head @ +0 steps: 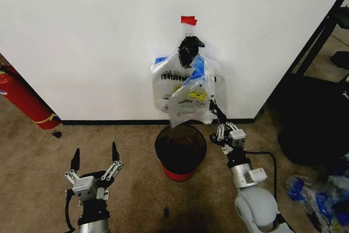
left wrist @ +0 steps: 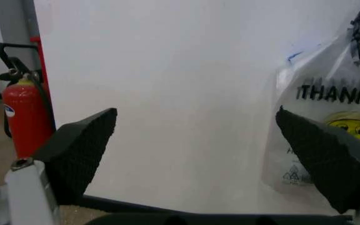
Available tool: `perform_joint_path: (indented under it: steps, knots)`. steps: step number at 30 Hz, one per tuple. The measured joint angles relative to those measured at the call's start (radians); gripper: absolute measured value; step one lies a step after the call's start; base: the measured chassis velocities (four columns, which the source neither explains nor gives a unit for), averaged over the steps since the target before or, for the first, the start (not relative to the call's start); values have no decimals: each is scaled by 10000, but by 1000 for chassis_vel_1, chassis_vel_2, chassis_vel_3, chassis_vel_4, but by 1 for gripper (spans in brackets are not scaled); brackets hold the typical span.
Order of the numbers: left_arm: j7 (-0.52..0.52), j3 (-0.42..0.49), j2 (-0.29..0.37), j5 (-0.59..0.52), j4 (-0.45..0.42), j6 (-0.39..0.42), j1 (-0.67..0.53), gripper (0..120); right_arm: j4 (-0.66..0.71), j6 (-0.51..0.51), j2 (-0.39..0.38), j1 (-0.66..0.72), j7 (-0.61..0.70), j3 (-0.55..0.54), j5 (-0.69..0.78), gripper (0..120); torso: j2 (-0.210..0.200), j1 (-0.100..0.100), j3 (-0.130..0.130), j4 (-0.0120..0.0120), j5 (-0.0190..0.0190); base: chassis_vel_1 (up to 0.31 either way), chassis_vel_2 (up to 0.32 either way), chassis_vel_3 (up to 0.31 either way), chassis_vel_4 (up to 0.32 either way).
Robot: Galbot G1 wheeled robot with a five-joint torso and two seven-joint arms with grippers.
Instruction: Pick up the garbage bag from the wall and place it over the trash bin.
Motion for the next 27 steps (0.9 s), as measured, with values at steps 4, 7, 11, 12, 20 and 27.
perform_joint_path:
  steps: [4,7,11,12,20,27]
  knots:
    - [3,3,36,-61,21,-15,-23,100,97,351,124,-528,109,141,-316,0,0,0,0,-1,0,0,0,0,0]
    - [10,18,83,-117,50,-26,-39,100,193,706,208,-980,165,266,-592,0,-2,0,0,0,0,0,0,0,0]
    - [18,29,128,-145,67,-32,-50,100,314,943,234,-1330,166,351,-712,0,-2,0,0,1,0,0,0,0,0]
    - [21,30,147,-166,67,-34,-56,100,349,1104,258,-1520,151,397,-756,0,-2,0,0,0,0,0,0,0,0]
    - [26,0,259,-288,70,-48,-87,100,377,2062,567,-2614,101,477,-1027,0,-2,1,0,0,0,0,0,0,0]
    - [28,10,245,-308,127,-58,-125,100,231,3117,670,-3515,87,664,-1283,0,-1,1,0,0,0,0,0,0,0]
